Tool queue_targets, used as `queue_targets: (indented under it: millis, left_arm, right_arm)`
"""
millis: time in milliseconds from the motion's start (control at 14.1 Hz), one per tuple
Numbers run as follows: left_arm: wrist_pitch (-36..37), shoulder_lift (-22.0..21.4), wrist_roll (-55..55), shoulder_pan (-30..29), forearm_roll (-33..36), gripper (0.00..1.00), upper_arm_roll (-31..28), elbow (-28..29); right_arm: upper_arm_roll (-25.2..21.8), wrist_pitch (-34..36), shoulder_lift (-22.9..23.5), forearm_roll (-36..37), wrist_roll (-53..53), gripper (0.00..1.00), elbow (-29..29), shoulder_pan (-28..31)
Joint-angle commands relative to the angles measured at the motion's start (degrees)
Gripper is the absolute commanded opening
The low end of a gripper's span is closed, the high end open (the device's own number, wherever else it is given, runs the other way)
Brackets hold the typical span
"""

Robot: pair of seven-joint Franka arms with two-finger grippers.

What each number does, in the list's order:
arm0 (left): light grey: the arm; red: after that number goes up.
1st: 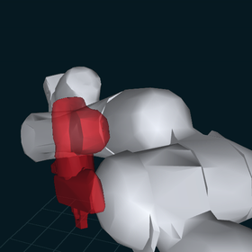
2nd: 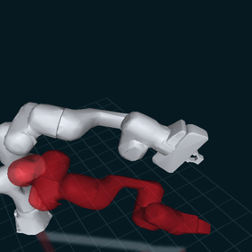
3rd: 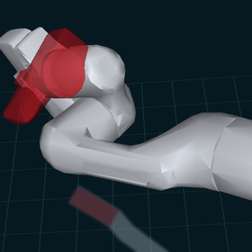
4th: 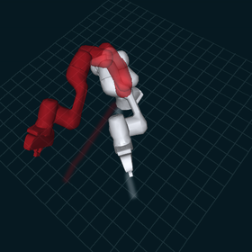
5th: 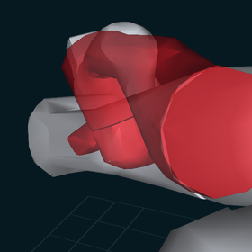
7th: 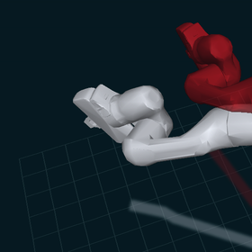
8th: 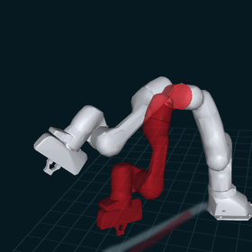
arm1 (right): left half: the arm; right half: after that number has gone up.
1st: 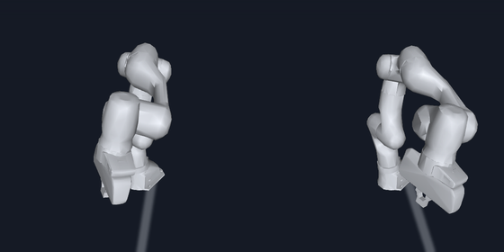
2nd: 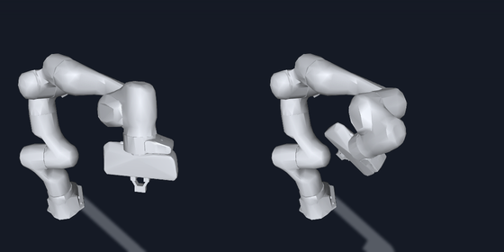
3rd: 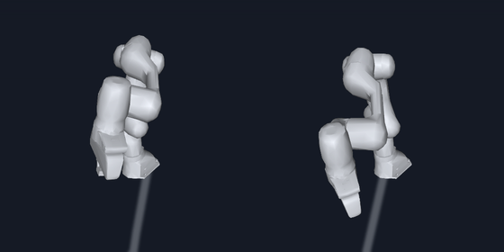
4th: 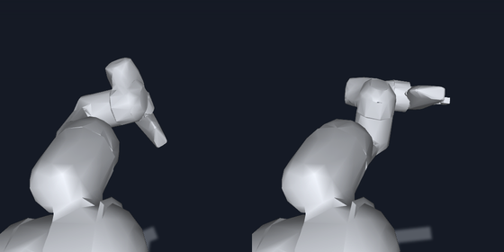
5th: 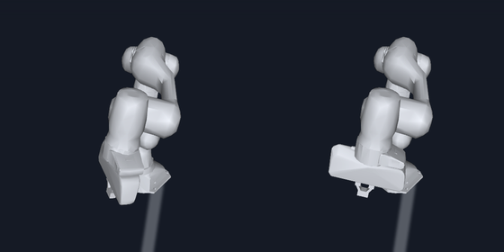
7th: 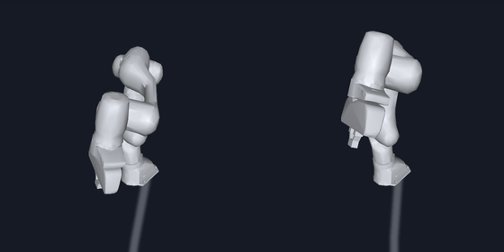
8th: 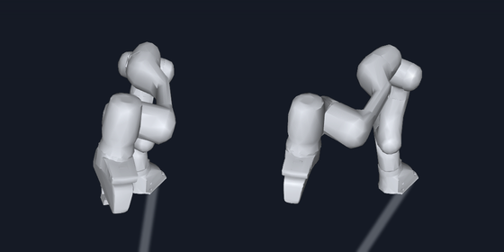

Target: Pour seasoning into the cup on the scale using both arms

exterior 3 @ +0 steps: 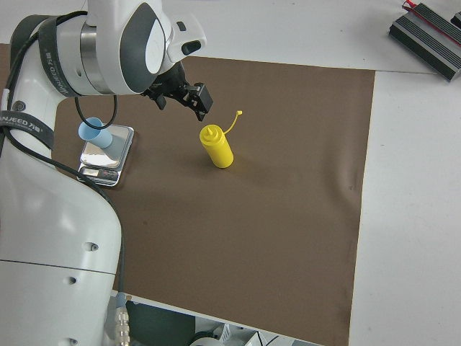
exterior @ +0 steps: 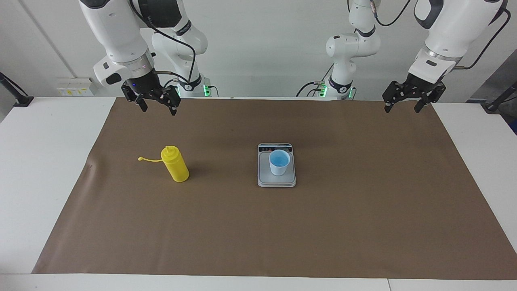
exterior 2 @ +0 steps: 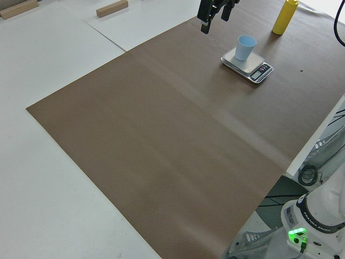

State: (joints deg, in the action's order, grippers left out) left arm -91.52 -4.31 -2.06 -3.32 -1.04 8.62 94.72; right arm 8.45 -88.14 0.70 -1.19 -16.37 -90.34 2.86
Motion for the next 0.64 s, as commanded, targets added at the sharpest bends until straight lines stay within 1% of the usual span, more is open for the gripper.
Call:
queue_targets:
  millis: [0, 142, 567]
  left_arm:
    - [-0.8, -1.8, 0.3, -0.6, -0.8, 1.0, 0.1, 2.0]
    - [-0.8, -1.8, 0.3, -0.6, -0.8, 1.0, 0.1, 2.0]
    - [-0.8, -1.8, 0.3, -0.6, -0.8, 1.0, 0.1, 2.0]
  right_arm:
    - [0.3, 0.5, -0.7, 0.7, 0.3, 1.0, -0.5, 0.8]
    - [0.3, 0.5, -0.8, 1.7, 2.2, 1.0, -0.5, 0.7]
    - [0.4, 0.4, -0.8, 2.2, 3.5, 1.0, -0.6, 0.9]
